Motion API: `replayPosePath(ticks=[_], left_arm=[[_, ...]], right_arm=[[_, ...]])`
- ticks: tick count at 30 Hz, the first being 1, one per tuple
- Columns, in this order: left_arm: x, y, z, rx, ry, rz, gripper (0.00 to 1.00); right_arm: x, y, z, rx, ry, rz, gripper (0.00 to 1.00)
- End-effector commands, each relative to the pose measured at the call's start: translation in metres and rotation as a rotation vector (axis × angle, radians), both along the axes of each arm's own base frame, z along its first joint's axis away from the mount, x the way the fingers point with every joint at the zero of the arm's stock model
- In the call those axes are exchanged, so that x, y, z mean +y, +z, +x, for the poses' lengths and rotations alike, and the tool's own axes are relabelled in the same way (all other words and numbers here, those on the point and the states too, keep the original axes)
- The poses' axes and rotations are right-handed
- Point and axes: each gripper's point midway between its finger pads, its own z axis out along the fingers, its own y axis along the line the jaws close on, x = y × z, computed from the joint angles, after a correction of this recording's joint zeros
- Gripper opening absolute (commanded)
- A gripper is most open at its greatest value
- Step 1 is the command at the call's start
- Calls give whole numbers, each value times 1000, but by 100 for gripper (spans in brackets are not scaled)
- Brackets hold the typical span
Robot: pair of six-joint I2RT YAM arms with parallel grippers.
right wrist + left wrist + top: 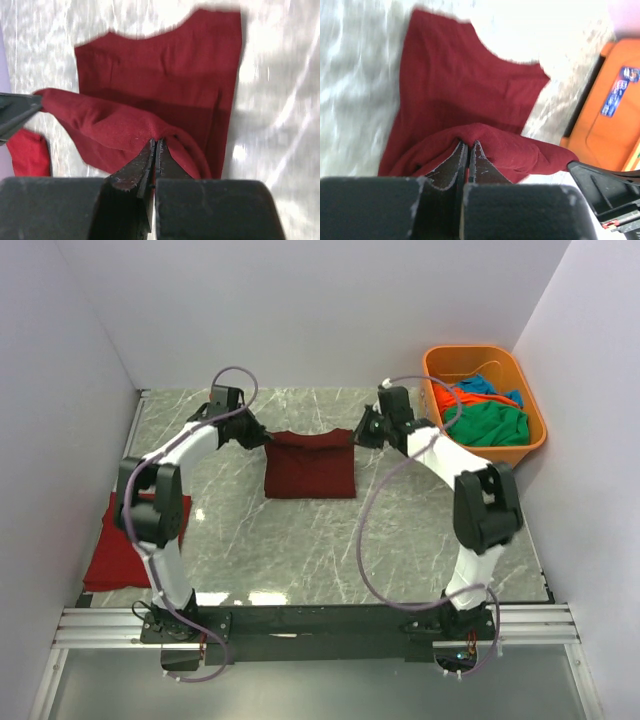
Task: Fold and stack the t-shirts
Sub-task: Fold the tshirt
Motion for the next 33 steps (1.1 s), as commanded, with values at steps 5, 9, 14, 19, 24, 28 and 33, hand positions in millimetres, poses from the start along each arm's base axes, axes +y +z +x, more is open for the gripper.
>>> replayPosePath(ticks=[5,9,14,19,24,28,33], left_arm=[[-6,-15,73,-64,-77,-97,1],[-2,-20,99,-112,-85,-119,21],[20,16,113,-266,-64,-142,66],[37,34,91,-293,-10,-101,68],[6,5,53,-209,-24,-42,42],[-27,-15,34,-175,-87,-26,22],[-43,-63,25,-72,-117,34,4]], right_arm=[[-4,5,80,-51,1,79,0],[-10,-11,115,-37,-16,85,40],[-30,2,132,-62,-46,63,72],[-23,21,103,-99,-40,34,71],[10,5,57,-85,11,-1,65],[41,-12,41,-60,74,-13,60],[54,-45,35,4,85,-47,51]])
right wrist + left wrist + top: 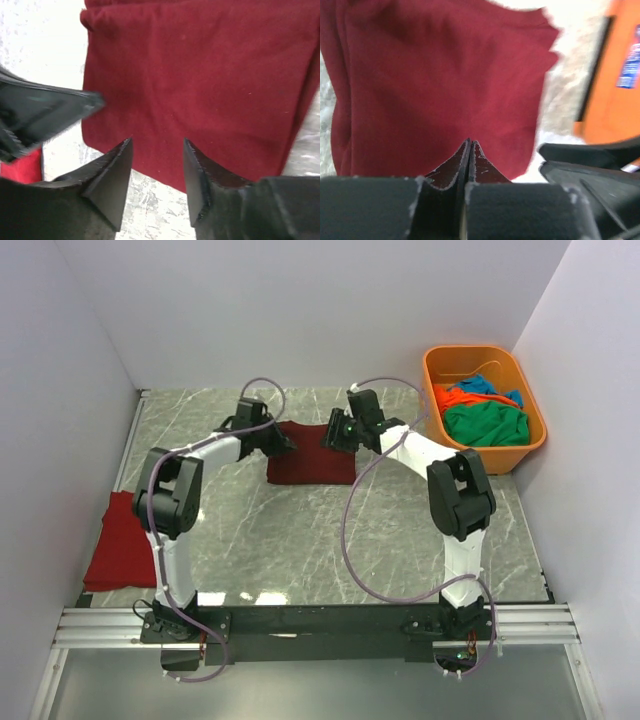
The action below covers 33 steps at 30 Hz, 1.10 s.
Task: Fold and stack the t-shirts
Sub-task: Fold the tshirt
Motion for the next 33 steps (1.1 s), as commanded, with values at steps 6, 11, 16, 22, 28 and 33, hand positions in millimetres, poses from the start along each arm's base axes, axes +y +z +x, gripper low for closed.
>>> replayPosePath(ticks=[6,11,16,22,28,33], left_arm=[[-5,-70,-16,151,17,169,1],[-6,-86,-54,208,11,214,1],[-11,-90,-100,233,-18,216,1],[-21,-90,-186,260,-93,215,1],[-22,-73,-249,260,-127,181,1],[-4,-35,-241,177,-85,227,13]], right_arm=[[-14,-56,-3,104,-45,-125,47],[-14,-72,-39,154,-16,-197,42],[-23,-74,-79,158,-1,-200,39],[-36,-78,-149,165,64,-176,38],[-50,-73,-204,170,105,-136,38],[-54,-37,-210,106,100,-94,38]])
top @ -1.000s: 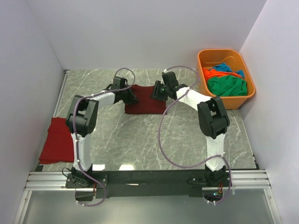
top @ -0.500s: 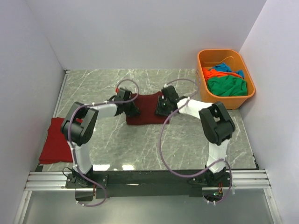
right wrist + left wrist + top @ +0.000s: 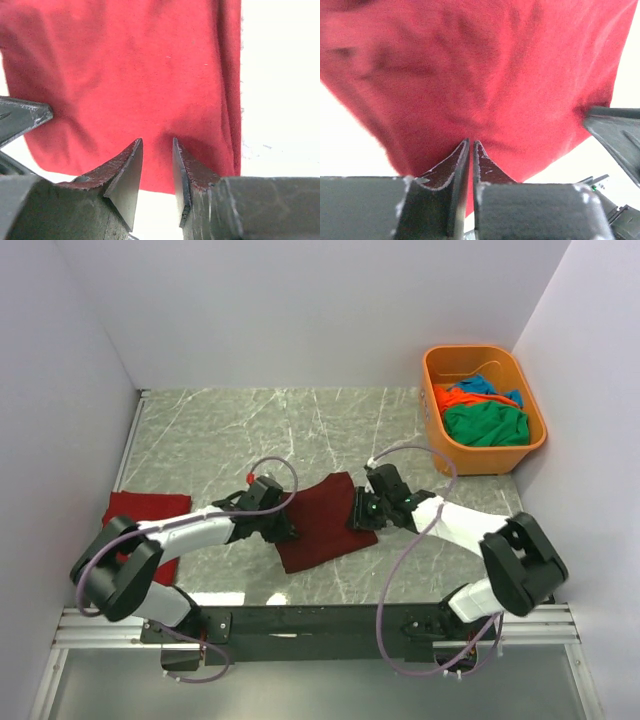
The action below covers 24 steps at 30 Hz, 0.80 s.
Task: Fold and stack the t-shirts
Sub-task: Fold the tshirt
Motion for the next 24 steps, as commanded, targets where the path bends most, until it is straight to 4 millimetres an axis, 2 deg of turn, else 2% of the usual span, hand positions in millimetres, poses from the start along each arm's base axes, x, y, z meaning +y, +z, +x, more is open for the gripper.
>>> replayPosePath(ticks=[1,2,5,6,10,16,24], left_arm=[[17,26,11,-54,47,55,13],[20,40,21,-98,66,58,15],[37,54,35,-137,131,78,18],[47,52,40,-134,164,97,19],[66,51,53,-139,210,142,28],[74,47,66,-146,222,192,36],[75,35,80,-138,227,210,37]], right_arm=[[-2,35,11,-91,-27,25,38],[-1,50,20,-136,-41,35,38],[-11,65,49,-194,-87,12,38],[-17,68,61,-205,-106,17,38],[-15,65,98,-222,-106,-16,39],[2,50,125,-198,-102,1,41],[3,36,138,-176,-115,-34,42]])
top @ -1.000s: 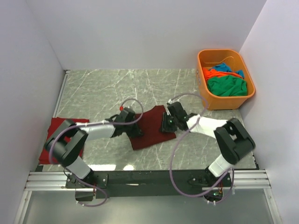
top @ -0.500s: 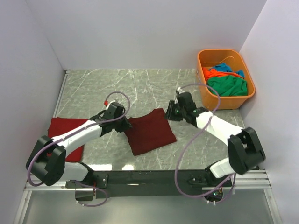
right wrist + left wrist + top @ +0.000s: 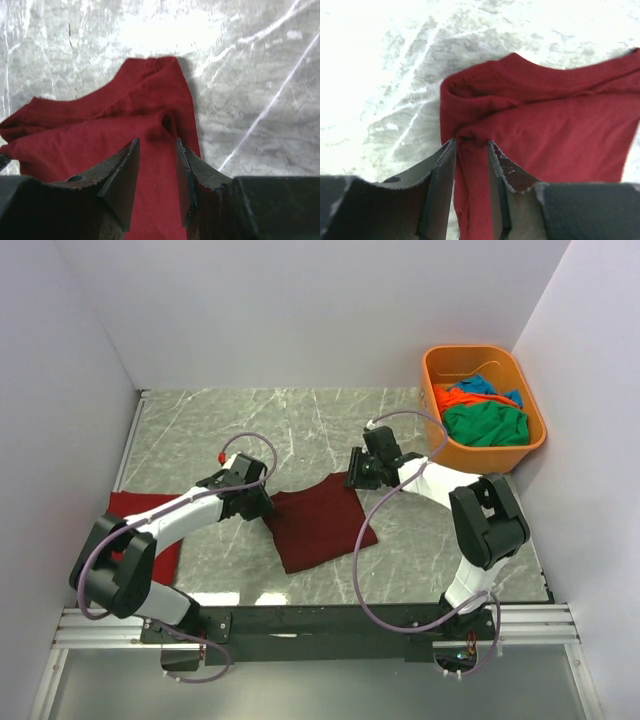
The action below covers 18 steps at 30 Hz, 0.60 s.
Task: Fold and stack the t-shirts
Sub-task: Fold the tshirt
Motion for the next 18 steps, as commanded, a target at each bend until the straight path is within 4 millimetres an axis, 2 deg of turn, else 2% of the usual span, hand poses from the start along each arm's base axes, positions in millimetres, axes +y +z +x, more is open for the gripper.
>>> replayPosePath(ticks=[1,7,13,18], left_arm=[[-3,11,21,-58,-3,3,36],[-6,4,25,-56,-10,-5,36],[-11,6,29,-66,-18,-22,34],[-7,2,30,-56,-12,-8,32]], right_arm=[[7,19,24,-74,-2,4,42],[10,13,28,-62,-1,7,42],[10,5,30,-45,-6,-4,42],[16,4,30,-33,3,15,42]])
